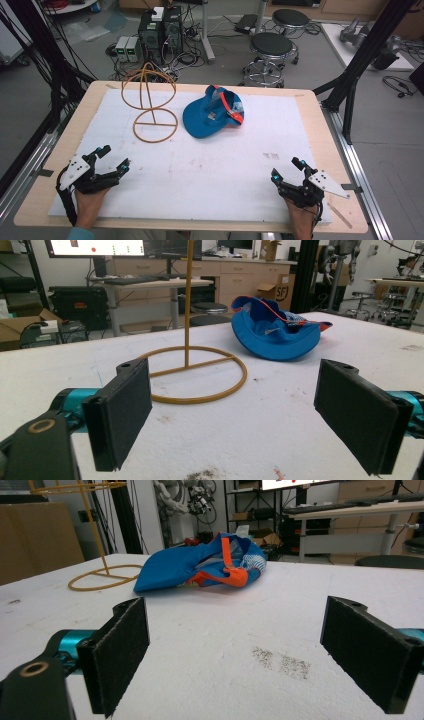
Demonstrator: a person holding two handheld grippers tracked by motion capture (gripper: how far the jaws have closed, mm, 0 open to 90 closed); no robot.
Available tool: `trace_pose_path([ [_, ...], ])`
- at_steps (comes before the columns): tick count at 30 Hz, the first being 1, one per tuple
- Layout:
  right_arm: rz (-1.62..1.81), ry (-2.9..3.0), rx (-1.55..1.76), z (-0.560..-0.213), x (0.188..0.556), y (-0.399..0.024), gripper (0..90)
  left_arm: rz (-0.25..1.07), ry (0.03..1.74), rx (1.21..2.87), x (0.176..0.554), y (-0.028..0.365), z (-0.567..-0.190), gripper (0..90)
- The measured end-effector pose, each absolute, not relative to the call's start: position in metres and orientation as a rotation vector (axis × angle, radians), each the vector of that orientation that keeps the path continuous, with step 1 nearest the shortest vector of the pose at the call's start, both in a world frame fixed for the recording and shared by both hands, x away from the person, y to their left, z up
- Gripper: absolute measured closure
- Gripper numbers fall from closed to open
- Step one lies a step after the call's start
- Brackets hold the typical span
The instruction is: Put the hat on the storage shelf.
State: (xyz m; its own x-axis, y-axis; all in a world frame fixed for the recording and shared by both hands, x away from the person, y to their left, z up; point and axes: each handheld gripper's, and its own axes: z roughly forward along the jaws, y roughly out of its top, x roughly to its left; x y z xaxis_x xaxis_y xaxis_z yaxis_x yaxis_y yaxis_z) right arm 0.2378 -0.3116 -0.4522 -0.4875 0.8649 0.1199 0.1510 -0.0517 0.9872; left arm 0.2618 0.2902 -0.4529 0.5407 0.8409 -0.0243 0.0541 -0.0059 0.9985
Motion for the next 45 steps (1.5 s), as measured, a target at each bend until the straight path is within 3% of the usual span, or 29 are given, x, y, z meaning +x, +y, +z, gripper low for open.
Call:
trace_pose_path([
  [16, 1.594, 1.684, 1.092, -0.451, 0.240, -0.312, 11.3, 0.746, 0.816, 1.450, 0.261, 0.290, -0.453, 15.3],
  [25, 1.544, 1.866, 1.112, -0.445, 0.260, -0.300, 11.2, 0.747, 0.813, 1.449, 0.261, 0.290, -0.453, 15.3],
  [39, 1.459, 1.991, 0.936, -0.376, 0.322, -0.255, 11.2, 0.741, 0.814, 1.449, 0.261, 0.290, -0.453, 15.3],
  [45, 1.412, 1.987, 0.950, -0.364, 0.350, -0.239, 11.2, 0.738, 0.817, 1.451, 0.262, 0.291, -0.453, 15.4],
])
